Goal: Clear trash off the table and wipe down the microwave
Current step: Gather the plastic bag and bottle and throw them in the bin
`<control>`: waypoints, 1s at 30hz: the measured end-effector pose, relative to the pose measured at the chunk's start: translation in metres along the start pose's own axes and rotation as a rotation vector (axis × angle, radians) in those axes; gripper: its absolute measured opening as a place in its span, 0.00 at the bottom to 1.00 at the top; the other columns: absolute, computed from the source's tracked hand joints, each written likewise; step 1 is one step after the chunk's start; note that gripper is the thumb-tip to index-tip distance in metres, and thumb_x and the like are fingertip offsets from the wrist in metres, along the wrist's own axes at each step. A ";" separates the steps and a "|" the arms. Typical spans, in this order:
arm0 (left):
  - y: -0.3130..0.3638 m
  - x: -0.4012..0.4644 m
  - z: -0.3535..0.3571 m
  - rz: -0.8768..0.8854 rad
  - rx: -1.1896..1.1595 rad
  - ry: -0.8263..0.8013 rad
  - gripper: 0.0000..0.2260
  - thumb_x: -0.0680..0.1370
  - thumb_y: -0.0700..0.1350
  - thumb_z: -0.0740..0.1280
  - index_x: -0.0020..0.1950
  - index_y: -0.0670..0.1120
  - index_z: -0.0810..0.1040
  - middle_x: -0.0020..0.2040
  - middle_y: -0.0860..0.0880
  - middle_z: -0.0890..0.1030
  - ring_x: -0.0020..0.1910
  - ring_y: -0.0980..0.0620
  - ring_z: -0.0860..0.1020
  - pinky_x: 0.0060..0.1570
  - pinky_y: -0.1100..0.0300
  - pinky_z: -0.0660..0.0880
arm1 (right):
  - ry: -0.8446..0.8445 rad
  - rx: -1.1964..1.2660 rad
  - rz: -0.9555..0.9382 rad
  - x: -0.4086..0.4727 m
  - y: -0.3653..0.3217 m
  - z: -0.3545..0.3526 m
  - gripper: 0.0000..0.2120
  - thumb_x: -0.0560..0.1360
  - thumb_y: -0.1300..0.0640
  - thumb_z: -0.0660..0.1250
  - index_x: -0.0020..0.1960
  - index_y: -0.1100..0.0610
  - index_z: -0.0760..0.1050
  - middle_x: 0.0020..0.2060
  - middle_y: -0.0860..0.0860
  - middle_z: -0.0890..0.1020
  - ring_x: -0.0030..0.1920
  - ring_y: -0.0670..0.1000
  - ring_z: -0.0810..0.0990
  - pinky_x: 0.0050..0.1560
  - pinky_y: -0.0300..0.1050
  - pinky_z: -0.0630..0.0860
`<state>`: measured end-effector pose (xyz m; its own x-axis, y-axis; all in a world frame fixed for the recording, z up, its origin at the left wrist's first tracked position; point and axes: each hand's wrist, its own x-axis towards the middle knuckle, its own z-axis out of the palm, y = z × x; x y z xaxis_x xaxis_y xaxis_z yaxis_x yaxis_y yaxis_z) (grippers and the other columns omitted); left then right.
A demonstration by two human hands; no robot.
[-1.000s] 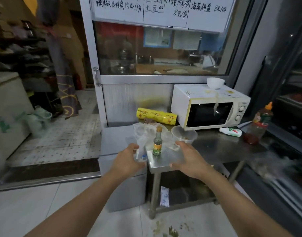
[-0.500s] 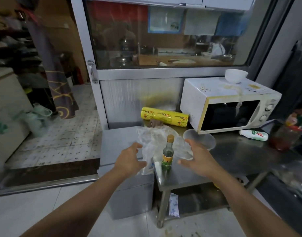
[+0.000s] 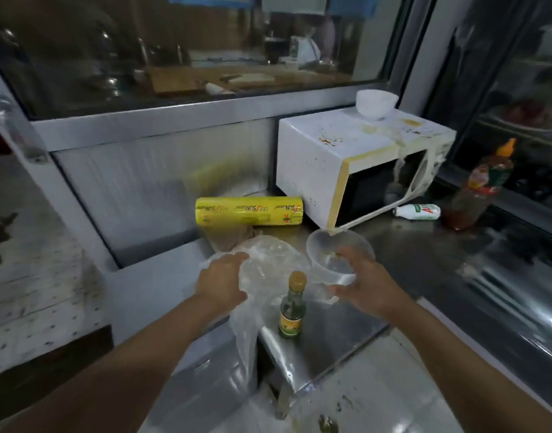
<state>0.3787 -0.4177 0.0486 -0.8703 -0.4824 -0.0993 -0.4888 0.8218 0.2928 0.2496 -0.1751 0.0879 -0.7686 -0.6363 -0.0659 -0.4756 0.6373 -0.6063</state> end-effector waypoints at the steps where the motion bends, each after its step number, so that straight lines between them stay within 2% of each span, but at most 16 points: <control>1: -0.004 0.012 0.002 0.028 0.043 -0.018 0.37 0.70 0.51 0.72 0.74 0.56 0.56 0.73 0.52 0.63 0.71 0.48 0.64 0.65 0.51 0.65 | 0.020 -0.002 0.014 0.005 0.001 0.004 0.35 0.70 0.52 0.73 0.72 0.51 0.60 0.66 0.52 0.70 0.62 0.52 0.73 0.53 0.38 0.69; 5: -0.016 0.055 0.015 0.122 0.181 -0.093 0.46 0.65 0.57 0.75 0.75 0.58 0.51 0.75 0.52 0.56 0.73 0.46 0.57 0.68 0.44 0.60 | 0.082 -0.017 0.064 0.021 0.002 0.018 0.34 0.69 0.52 0.73 0.71 0.51 0.61 0.61 0.51 0.73 0.53 0.48 0.73 0.46 0.32 0.64; 9: -0.023 0.085 0.034 0.187 0.267 -0.196 0.52 0.62 0.61 0.75 0.75 0.59 0.44 0.77 0.50 0.49 0.75 0.43 0.51 0.70 0.40 0.53 | 0.136 -0.060 0.090 0.032 0.009 0.032 0.33 0.69 0.52 0.73 0.70 0.53 0.64 0.61 0.51 0.73 0.52 0.45 0.71 0.43 0.27 0.61; 11: -0.025 0.093 0.047 0.196 0.284 -0.248 0.54 0.61 0.61 0.76 0.75 0.60 0.41 0.78 0.50 0.47 0.76 0.43 0.49 0.70 0.38 0.49 | 0.145 -0.071 0.117 0.035 0.012 0.039 0.34 0.69 0.52 0.74 0.70 0.53 0.64 0.63 0.52 0.73 0.55 0.47 0.72 0.47 0.27 0.61; 13: -0.025 0.098 0.061 0.198 0.284 -0.284 0.56 0.61 0.60 0.76 0.74 0.61 0.39 0.77 0.50 0.50 0.76 0.42 0.49 0.70 0.36 0.48 | 0.149 -0.090 0.153 0.036 0.015 0.045 0.35 0.69 0.52 0.73 0.71 0.54 0.62 0.64 0.54 0.72 0.60 0.51 0.72 0.52 0.31 0.62; 17: -0.022 0.101 0.085 0.190 0.383 -0.281 0.56 0.61 0.60 0.76 0.74 0.58 0.39 0.69 0.48 0.65 0.70 0.43 0.60 0.66 0.42 0.57 | 0.155 -0.107 0.188 0.036 0.019 0.052 0.35 0.69 0.52 0.73 0.71 0.55 0.62 0.65 0.57 0.71 0.63 0.55 0.71 0.55 0.36 0.63; 19: -0.021 0.103 0.091 0.189 0.417 -0.277 0.51 0.62 0.61 0.75 0.74 0.56 0.46 0.67 0.48 0.67 0.68 0.44 0.62 0.65 0.45 0.59 | 0.152 -0.106 0.207 0.033 0.019 0.053 0.34 0.69 0.52 0.72 0.70 0.56 0.62 0.65 0.57 0.71 0.63 0.55 0.71 0.54 0.35 0.62; 22: -0.019 0.105 0.094 0.208 0.400 -0.293 0.36 0.66 0.62 0.71 0.69 0.55 0.60 0.65 0.50 0.71 0.67 0.46 0.66 0.64 0.48 0.61 | 0.146 -0.096 0.234 0.027 0.020 0.054 0.32 0.70 0.53 0.72 0.69 0.56 0.63 0.64 0.57 0.71 0.63 0.56 0.71 0.52 0.36 0.62; 26: -0.018 0.098 0.094 0.259 0.404 -0.225 0.16 0.75 0.52 0.66 0.62 0.52 0.70 0.61 0.50 0.75 0.63 0.48 0.72 0.62 0.53 0.66 | 0.147 -0.078 0.249 0.020 0.016 0.054 0.31 0.70 0.54 0.72 0.70 0.55 0.63 0.65 0.56 0.70 0.64 0.55 0.70 0.56 0.38 0.64; 28: -0.020 0.093 0.091 0.266 0.430 -0.195 0.12 0.77 0.46 0.62 0.61 0.51 0.72 0.61 0.50 0.76 0.62 0.49 0.73 0.61 0.55 0.67 | 0.139 -0.065 0.269 0.016 0.013 0.053 0.32 0.70 0.55 0.72 0.70 0.55 0.63 0.65 0.56 0.70 0.64 0.55 0.70 0.60 0.42 0.67; 30: -0.025 0.088 0.084 0.267 0.439 -0.157 0.12 0.77 0.42 0.59 0.60 0.50 0.73 0.60 0.50 0.77 0.61 0.50 0.74 0.60 0.56 0.68 | 0.139 -0.044 0.284 0.013 0.009 0.050 0.33 0.70 0.55 0.73 0.70 0.55 0.63 0.65 0.56 0.70 0.63 0.55 0.71 0.61 0.46 0.70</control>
<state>0.3090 -0.4549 -0.0471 -0.9498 -0.2156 -0.2269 -0.1988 0.9755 -0.0947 0.2568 -0.1989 0.0415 -0.9231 -0.3665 -0.1168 -0.2491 0.8010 -0.5444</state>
